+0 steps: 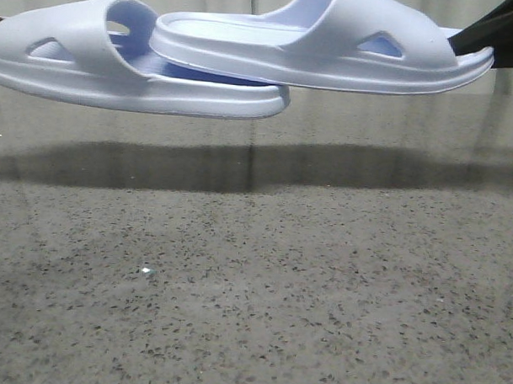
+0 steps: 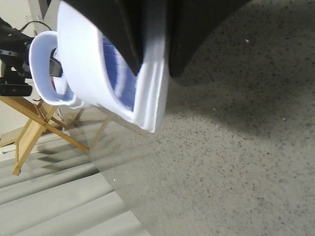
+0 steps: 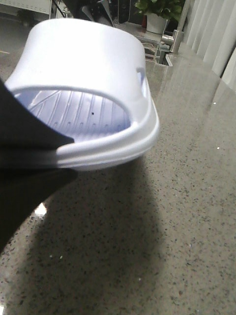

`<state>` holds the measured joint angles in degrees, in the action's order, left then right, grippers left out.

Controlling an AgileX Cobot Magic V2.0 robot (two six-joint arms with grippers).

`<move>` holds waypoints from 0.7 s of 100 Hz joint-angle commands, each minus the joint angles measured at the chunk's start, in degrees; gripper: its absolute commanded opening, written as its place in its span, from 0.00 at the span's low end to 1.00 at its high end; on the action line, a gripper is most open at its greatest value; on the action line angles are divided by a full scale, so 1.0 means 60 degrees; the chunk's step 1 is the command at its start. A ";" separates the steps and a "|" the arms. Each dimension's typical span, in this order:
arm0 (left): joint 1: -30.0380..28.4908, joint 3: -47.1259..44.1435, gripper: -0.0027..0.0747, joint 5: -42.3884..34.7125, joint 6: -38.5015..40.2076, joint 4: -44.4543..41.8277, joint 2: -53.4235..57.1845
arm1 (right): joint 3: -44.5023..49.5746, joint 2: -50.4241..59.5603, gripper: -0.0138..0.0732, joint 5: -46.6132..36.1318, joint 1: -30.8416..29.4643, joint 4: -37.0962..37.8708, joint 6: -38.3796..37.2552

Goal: Insert blue slippers together front up
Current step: 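Slide the right gripper's slipper onto the left gripper's slipper, soles stacked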

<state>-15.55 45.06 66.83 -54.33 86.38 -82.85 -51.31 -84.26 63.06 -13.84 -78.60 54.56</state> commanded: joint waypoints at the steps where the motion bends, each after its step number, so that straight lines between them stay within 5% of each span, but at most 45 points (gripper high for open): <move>1: 0.0256 0.0201 0.05 0.0976 0.0129 0.1133 0.0228 | -0.0331 0.0038 0.04 0.0521 0.0150 -0.0708 0.0319; 33: 0.0806 0.0201 0.05 0.0976 0.0334 0.1492 0.0228 | -0.0393 -0.0636 0.04 0.0565 0.0860 -0.1543 0.0901; 70: 0.1872 0.0201 0.05 0.0976 0.0274 0.1703 -0.0155 | -0.1799 -0.1877 0.04 0.0485 0.2985 -0.1713 0.0936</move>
<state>-6.93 45.06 60.06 -52.98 93.22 -85.01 -58.52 -96.64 57.39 0.40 -83.89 58.89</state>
